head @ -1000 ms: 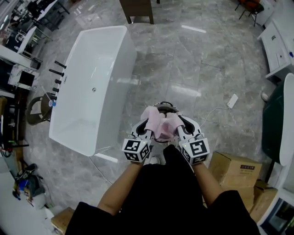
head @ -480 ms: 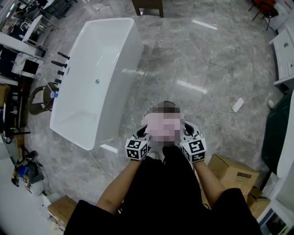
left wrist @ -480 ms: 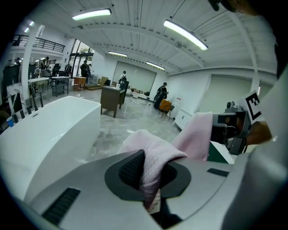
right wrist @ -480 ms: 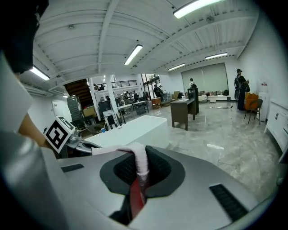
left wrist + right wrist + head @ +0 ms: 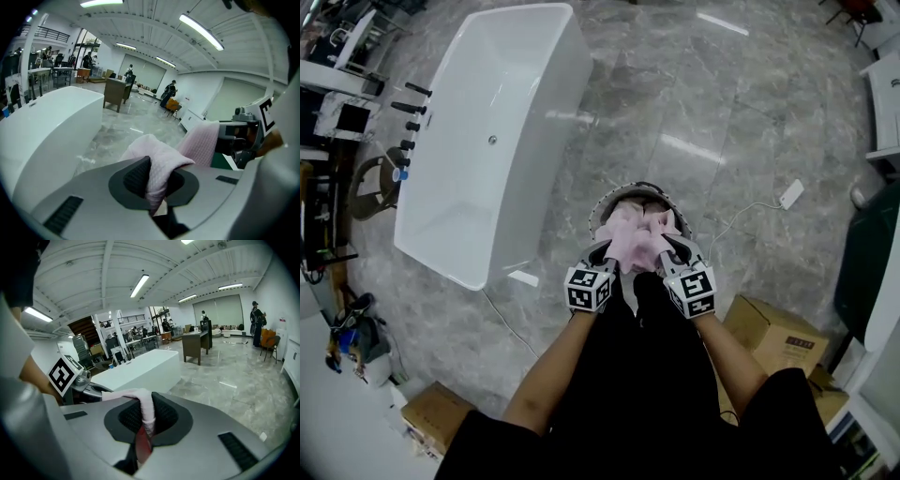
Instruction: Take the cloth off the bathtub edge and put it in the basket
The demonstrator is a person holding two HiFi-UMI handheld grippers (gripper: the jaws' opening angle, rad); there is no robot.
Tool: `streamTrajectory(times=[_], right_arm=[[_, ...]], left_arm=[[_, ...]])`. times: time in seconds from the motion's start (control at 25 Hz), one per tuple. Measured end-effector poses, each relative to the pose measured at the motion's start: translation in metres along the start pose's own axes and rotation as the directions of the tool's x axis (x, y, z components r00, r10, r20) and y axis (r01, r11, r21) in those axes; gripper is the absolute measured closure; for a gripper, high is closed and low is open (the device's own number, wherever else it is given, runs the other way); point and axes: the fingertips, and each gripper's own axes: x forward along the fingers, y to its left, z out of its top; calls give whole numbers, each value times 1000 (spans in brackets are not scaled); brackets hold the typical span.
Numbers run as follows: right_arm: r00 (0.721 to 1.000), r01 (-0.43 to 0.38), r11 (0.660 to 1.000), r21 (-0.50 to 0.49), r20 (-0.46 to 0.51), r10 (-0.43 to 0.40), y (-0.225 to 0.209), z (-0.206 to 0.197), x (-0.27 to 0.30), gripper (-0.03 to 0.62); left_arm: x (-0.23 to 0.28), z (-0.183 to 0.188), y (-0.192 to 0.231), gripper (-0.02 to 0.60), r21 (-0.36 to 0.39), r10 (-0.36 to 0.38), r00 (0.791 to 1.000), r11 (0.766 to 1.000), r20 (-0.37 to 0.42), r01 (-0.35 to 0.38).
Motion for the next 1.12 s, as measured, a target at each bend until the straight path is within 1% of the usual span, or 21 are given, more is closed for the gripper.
streamTrajectory(times=[0.12,0.28,0.4,0.6,0.68,0.8,0.88,0.96,1.04,1.12], right_arm=[[999,35,999,20,-32,-34,-5,-18,11,557],[995,72,996,49,-78,-68,-15,-41,31,557],[989,88,994,62,-128,-79,-23,-65,48,557],[977,103,991,88,-197,-84,-31,-105,71,557],[974,107,989,102,-210,-84,-34,-116,82,557],[971,116,984,133,-224,-85,-41,-133,98,557],[968,124,984,128,-235,-91,-46,-143,107,557],[963,132,987,96,-248,-104,-49,-150,115,557],[958,137,988,66,-262,-116,-54,-158,123,556],[954,141,988,65,-276,-118,-59,-169,132,556]], left_arm=[[9,-18,11,547,16,-10,998,1000,-58,11],[24,-38,33,547,-13,-28,995,1000,-95,27],[41,-53,40,546,-23,-45,991,999,-127,42],[74,-79,39,546,-89,-90,983,993,-163,76],[88,-86,40,546,-79,-98,980,993,-176,85],[106,-99,46,546,-40,-95,974,995,-207,89],[114,-107,55,546,7,-71,968,997,-240,74],[121,-116,67,546,44,-30,960,998,-278,44],[129,-121,79,545,44,-12,955,999,-297,26],[141,-124,89,543,21,-21,955,999,-296,28]])
